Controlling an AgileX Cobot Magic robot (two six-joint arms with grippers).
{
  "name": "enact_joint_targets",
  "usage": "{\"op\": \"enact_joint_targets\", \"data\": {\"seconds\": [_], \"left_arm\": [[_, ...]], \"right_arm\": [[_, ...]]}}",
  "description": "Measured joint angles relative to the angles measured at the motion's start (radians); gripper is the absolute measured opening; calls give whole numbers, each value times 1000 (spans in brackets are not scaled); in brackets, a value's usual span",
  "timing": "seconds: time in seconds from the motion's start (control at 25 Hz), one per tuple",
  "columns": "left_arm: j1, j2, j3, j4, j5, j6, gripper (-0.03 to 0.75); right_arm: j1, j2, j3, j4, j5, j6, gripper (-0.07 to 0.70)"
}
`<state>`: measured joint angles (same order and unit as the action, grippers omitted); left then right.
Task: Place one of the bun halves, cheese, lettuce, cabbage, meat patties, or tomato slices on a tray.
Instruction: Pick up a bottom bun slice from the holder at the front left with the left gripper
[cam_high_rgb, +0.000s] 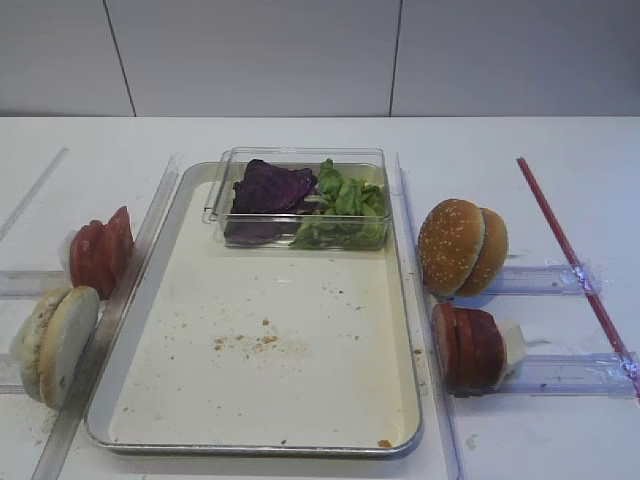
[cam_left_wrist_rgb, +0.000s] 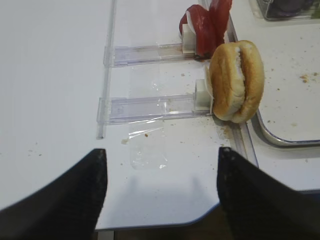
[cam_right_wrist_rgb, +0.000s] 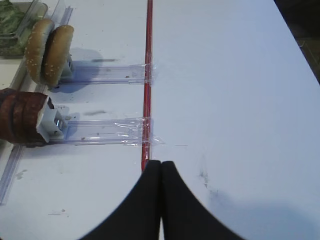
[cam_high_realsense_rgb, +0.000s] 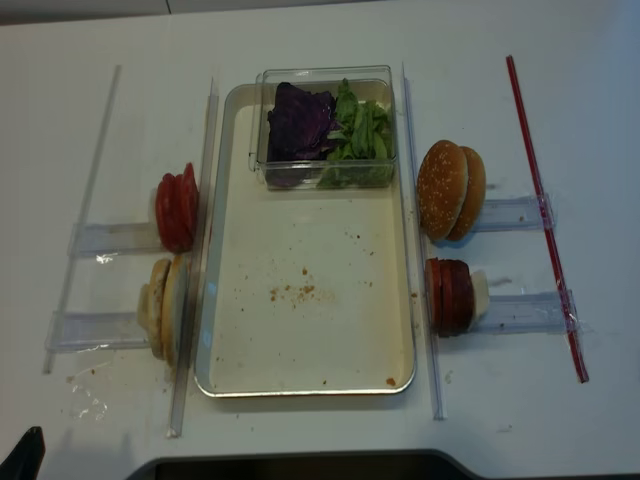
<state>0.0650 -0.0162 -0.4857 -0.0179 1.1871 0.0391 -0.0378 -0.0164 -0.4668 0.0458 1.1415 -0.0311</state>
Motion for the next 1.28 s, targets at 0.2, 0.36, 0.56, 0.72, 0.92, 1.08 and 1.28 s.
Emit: {"op": "enact_joint_targets", "data": {"seconds": [0.2, 0.36, 0.56, 0.72, 0.92, 1.08, 1.28], "left_arm": [[0, 0, 0, 0, 0, 0, 436], [0, 0, -9, 0, 25, 15, 433], [-16, 88, -33, 0, 76, 25, 432], [-16, 180, -39, -31, 81, 25, 431], [-18, 284, -104, -69, 81, 25, 431], [-18, 386, -214, -70, 81, 8, 431], [-18, 551, -329, -80, 81, -24, 431]], "right_arm": [[0, 0, 0, 0, 0, 0, 175], [0, 0, 0, 0, 0, 0, 175], [0, 0, 0, 0, 0, 0, 175], [0, 0, 0, 0, 0, 0, 175], [0, 0, 0, 0, 0, 0, 175], [0, 0, 0, 0, 0, 0, 175], [0, 0, 0, 0, 0, 0, 175]]}}
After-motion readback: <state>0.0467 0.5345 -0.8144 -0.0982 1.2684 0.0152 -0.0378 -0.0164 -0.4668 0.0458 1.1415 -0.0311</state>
